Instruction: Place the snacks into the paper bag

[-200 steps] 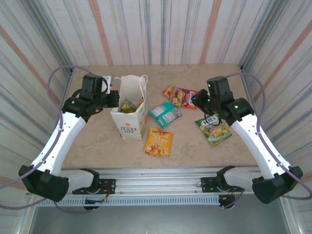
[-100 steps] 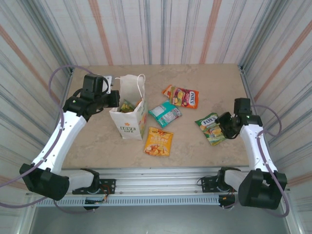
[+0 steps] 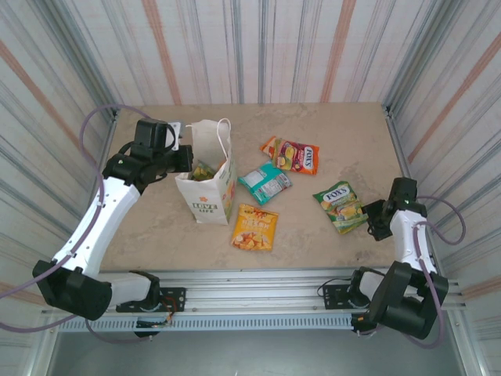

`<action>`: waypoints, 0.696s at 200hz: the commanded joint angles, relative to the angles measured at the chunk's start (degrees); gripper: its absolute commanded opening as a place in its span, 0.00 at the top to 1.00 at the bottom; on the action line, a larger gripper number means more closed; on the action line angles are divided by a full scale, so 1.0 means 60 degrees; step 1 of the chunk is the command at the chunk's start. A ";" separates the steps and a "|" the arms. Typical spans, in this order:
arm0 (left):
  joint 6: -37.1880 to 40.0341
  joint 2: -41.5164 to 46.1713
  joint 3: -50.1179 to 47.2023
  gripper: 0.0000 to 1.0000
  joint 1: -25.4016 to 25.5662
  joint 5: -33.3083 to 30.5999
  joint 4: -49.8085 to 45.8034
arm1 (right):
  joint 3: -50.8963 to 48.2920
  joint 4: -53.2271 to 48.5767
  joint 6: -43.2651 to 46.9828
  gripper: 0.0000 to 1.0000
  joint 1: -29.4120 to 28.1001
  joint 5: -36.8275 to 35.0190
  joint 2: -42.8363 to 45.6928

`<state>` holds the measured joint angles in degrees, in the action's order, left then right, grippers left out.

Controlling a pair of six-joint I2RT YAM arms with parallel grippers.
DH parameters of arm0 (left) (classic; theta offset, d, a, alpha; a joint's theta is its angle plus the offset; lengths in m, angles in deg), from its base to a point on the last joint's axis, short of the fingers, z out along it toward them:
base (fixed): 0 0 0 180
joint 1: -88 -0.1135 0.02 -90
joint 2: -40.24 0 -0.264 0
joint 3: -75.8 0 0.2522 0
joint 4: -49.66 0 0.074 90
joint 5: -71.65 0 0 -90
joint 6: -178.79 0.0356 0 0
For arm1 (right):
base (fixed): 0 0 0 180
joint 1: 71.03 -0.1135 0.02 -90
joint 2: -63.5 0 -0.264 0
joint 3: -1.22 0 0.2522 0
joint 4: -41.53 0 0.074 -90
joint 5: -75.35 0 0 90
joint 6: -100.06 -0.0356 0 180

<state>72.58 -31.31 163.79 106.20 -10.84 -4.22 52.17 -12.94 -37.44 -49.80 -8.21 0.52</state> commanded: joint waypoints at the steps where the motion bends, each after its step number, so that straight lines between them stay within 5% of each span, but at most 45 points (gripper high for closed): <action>1: 0.0125 -0.0149 0.0055 0.97 -0.0074 0.0091 0.0021 | -0.0217 0.0516 0.0269 0.34 0.0089 0.0260 -0.0564; 34: 0.0163 -0.0146 0.0115 0.97 -0.0070 0.0011 -0.0095 | -0.0346 0.1481 0.0021 0.35 -0.0114 0.1337 -0.1055; 139: -0.0133 -0.0187 -0.0141 0.97 -0.0071 0.0080 0.0284 | 0.0068 0.1584 -0.0150 0.36 -0.3551 0.1552 -0.1343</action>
<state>72.37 -31.81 163.79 106.20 -10.84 -3.20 50.71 -0.76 -38.77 -69.56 0.94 -7.30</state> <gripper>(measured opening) 0.053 0.639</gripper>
